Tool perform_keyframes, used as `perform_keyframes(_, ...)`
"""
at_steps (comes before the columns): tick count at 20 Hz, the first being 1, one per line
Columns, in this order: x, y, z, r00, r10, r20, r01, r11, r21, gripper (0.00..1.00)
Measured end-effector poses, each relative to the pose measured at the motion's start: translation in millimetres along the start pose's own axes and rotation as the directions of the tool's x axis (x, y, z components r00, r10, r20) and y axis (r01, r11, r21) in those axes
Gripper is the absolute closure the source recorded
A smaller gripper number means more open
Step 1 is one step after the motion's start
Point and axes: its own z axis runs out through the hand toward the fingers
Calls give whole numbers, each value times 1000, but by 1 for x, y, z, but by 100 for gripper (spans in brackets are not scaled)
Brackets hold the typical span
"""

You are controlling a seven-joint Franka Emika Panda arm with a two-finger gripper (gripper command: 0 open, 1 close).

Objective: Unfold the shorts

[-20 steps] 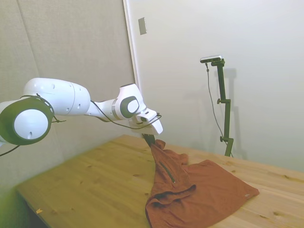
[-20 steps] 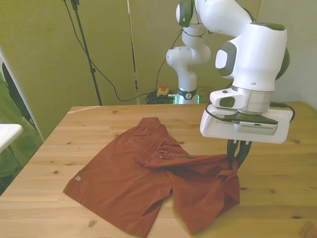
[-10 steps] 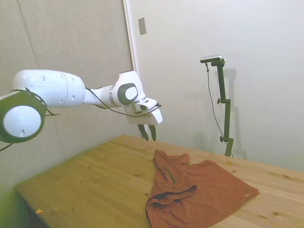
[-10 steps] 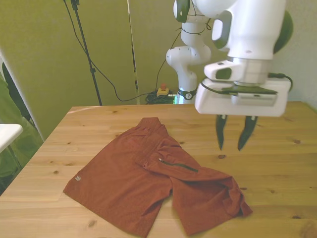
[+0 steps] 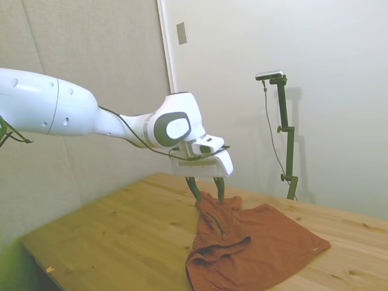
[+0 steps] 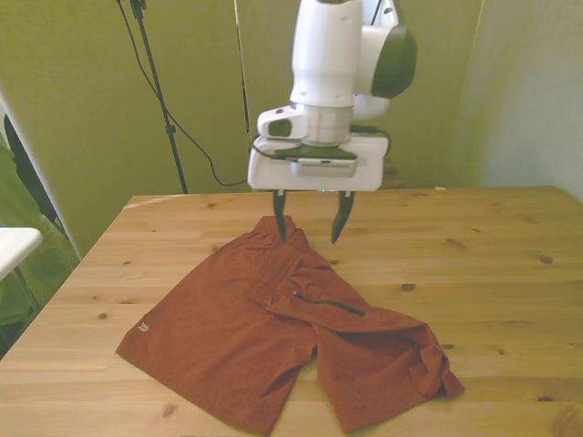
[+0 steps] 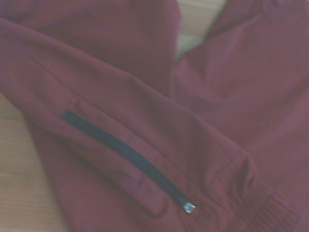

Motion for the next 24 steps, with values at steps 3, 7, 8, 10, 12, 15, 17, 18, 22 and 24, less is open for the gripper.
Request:
perform_keyframes(3,14,28,23,999,-30,15,30,1000,-4,0)
perform_keyframes(7,27,46,52,998,-56,25,56,998,8,0)
perform_keyframes(8,31,48,58,998,-61,27,61,998,18,0)
perform_keyframes(10,36,49,71,997,-71,35,70,997,43,0)
perform_keyframes(12,41,53,82,996,-80,49,76,995,67,0)
perform_keyframes(15,48,65,93,995,-82,61,77,994,84,0)
perform_keyframes(17,51,70,99,994,-80,68,74,993,93,0)
perform_keyframes(18,52,71,102,994,-80,70,73,992,99,0)
perform_keyframes(22,54,69,111,994,-79,72,69,990,120,100)
perform_keyframes(24,54,69,114,993,-85,76,75,989,130,100)
